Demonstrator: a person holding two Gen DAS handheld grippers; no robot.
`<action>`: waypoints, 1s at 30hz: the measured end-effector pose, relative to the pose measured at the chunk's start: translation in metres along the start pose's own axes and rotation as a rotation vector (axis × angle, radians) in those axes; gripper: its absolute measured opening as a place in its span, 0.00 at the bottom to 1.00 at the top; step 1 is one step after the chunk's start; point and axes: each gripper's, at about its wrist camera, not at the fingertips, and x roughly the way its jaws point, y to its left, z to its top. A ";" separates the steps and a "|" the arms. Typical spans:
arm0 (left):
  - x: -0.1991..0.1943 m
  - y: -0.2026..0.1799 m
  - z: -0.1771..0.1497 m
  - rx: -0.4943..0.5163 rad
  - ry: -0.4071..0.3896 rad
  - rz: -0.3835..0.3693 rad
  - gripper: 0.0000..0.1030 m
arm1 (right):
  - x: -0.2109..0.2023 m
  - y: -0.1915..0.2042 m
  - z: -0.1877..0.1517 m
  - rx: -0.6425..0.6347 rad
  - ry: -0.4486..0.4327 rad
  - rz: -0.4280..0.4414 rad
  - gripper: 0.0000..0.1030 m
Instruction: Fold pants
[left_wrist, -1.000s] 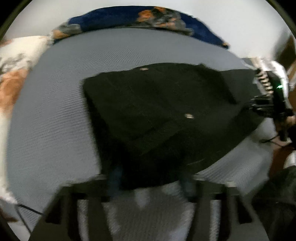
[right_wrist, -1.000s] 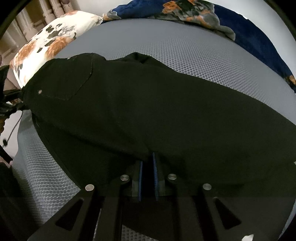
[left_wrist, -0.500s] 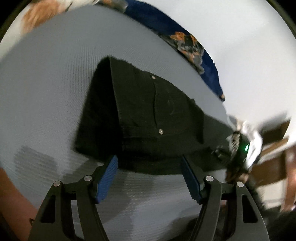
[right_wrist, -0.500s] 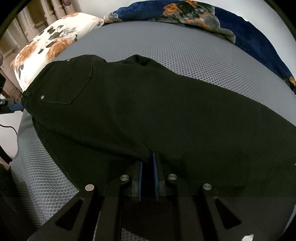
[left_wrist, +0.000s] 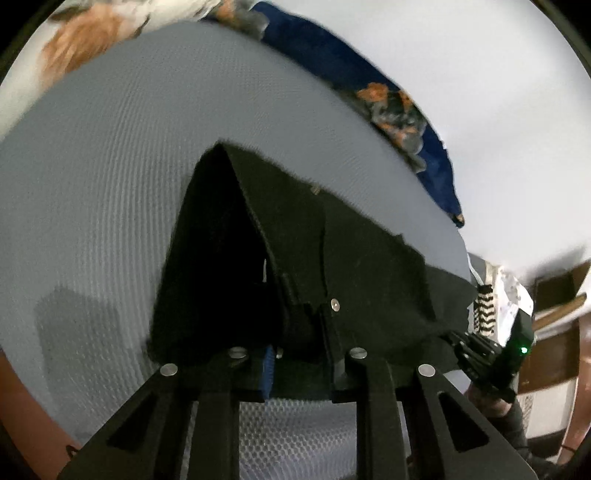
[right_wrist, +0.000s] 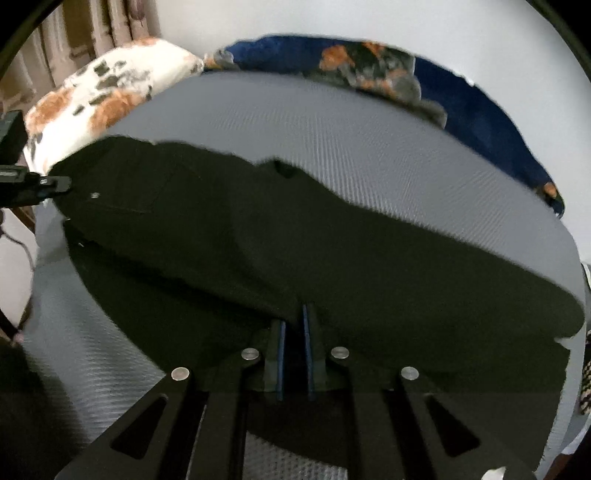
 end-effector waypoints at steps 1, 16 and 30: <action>-0.004 0.002 0.003 0.011 -0.007 0.001 0.20 | -0.008 0.003 0.002 0.002 -0.011 0.010 0.07; 0.019 0.032 -0.017 0.230 0.117 0.141 0.20 | 0.033 0.035 -0.039 -0.066 0.194 0.099 0.07; 0.022 0.020 -0.022 0.313 0.107 0.226 0.34 | 0.035 0.027 -0.039 -0.025 0.247 0.211 0.10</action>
